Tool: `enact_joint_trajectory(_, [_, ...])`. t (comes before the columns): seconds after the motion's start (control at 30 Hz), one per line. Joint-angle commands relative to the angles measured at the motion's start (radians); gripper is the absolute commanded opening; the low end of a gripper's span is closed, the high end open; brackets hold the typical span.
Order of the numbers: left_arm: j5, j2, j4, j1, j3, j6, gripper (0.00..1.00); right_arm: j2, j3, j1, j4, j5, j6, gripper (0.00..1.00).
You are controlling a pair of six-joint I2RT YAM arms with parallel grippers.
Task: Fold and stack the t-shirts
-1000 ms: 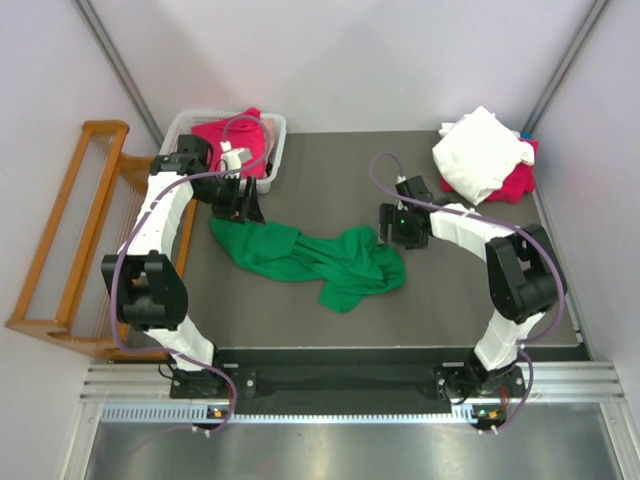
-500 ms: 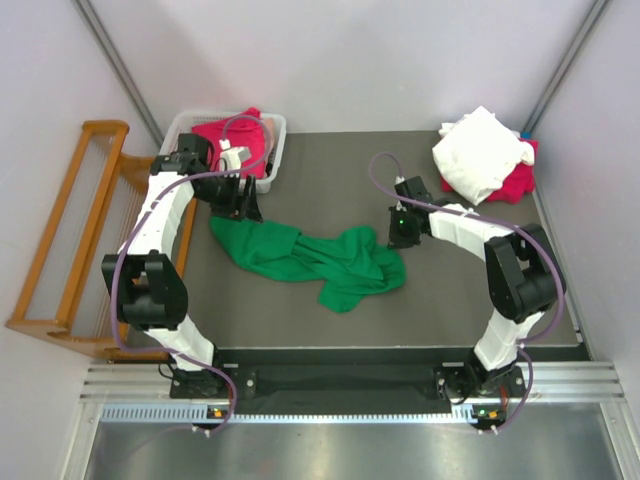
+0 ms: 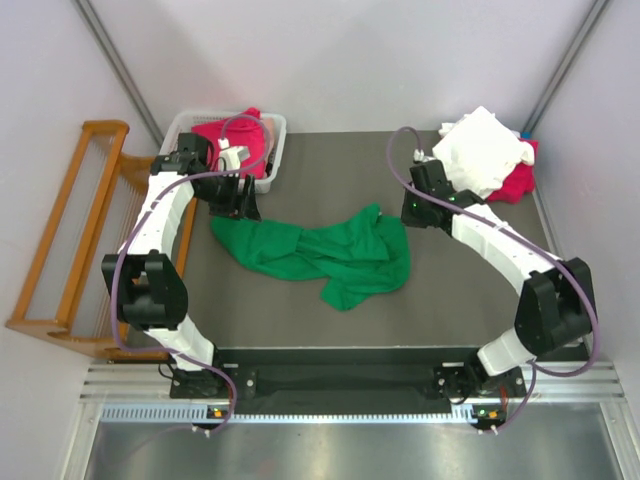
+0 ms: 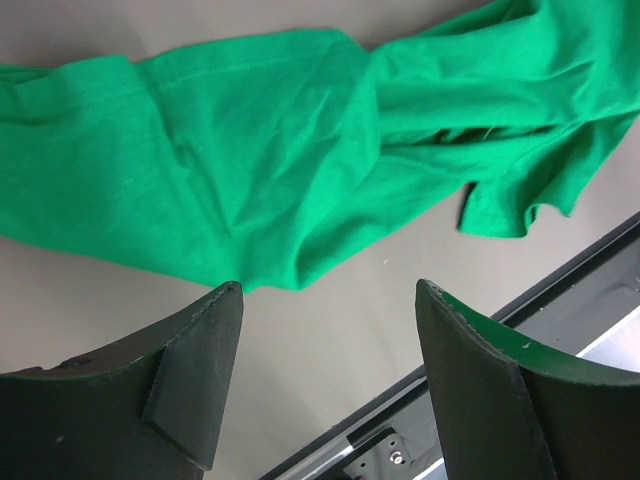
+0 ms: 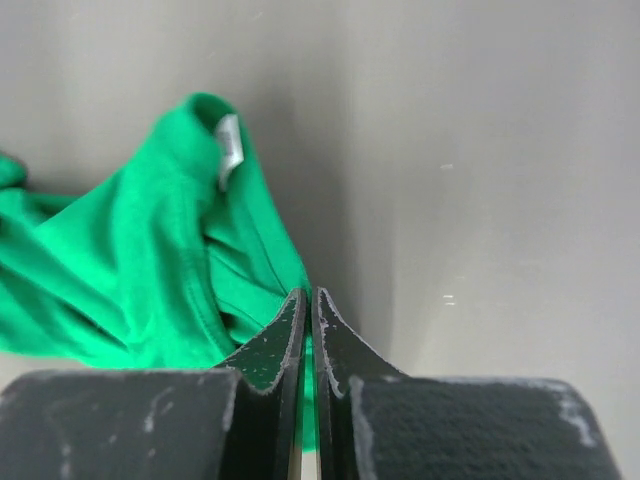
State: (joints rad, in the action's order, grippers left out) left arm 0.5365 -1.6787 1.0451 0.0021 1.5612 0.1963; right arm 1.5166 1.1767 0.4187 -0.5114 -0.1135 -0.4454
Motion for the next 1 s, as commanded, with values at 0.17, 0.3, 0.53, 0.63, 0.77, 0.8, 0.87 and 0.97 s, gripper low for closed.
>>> enact_joint_trajectory(0.17, [0.013, -0.004, -0.046, 0.001, 0.020, -0.012, 0.74, -0.161, 0.101, 0.011, 0.016, -0.370, 0.089, 0.00])
enact_joint_trajectory(0.3, [0.037, -0.007, -0.072, 0.001, 0.023, -0.049, 0.74, -0.154, 0.086, 0.012, 0.002, -0.333, 0.085, 0.00])
enact_joint_trajectory(0.53, [-0.168, -0.136, -0.005, -0.227, 0.057, -0.043, 0.75, -0.142, 0.003, 0.015, 0.033, -0.259, 0.039, 0.00])
enact_joint_trajectory(0.63, [-0.250, -0.222, -0.013, -0.295, 0.074, -0.055, 0.74, -0.134, 0.006, 0.020, 0.028, -0.244, 0.034, 0.00])
enact_joint_trajectory(0.77, [-0.245, -0.341, -0.020, -0.269, 0.213, -0.084, 0.73, -0.136, 0.008, 0.034, 0.025, -0.241, 0.031, 0.00])
enact_joint_trajectory(0.8, [-0.231, -0.389, -0.013, -0.260, 0.241, -0.093, 0.73, -0.137, 0.006, 0.035, 0.025, -0.241, 0.031, 0.00])
enact_joint_trajectory(0.87, [-0.199, -0.435, 0.010, -0.243, 0.325, -0.103, 0.72, -0.142, 0.001, 0.038, 0.022, -0.241, 0.036, 0.00])
enact_joint_trajectory(0.97, [-0.175, -0.492, 0.033, -0.238, 0.402, -0.115, 0.70, -0.150, -0.008, 0.043, 0.016, -0.239, 0.037, 0.00])
